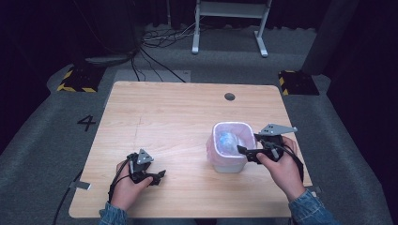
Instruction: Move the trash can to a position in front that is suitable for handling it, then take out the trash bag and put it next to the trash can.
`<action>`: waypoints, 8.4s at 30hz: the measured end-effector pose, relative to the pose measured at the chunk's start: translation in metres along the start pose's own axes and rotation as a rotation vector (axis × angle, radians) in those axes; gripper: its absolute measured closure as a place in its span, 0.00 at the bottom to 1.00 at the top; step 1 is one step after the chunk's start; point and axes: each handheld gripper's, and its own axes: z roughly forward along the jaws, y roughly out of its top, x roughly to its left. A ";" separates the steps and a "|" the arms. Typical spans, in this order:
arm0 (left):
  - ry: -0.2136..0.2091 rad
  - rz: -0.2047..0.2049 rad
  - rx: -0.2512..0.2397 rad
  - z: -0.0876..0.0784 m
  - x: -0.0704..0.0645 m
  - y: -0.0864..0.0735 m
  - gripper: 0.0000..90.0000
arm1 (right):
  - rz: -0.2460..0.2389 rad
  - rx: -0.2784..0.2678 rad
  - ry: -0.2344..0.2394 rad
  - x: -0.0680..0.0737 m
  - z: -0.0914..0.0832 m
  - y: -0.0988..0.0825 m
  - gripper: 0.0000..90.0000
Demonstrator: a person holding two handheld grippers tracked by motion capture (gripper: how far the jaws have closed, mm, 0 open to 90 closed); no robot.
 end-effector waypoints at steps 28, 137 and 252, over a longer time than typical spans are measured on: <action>-0.032 0.077 -0.016 0.000 -0.020 0.016 0.25 | 0.055 -0.089 -0.029 -0.003 -0.043 -0.022 0.26; -0.195 0.177 -0.342 -0.006 -0.072 0.088 0.99 | -0.180 -0.236 -0.118 0.008 -0.006 -0.036 0.89; -0.097 0.030 -0.507 -0.068 -0.047 0.063 0.57 | -0.186 -0.174 0.162 0.055 0.006 0.056 0.98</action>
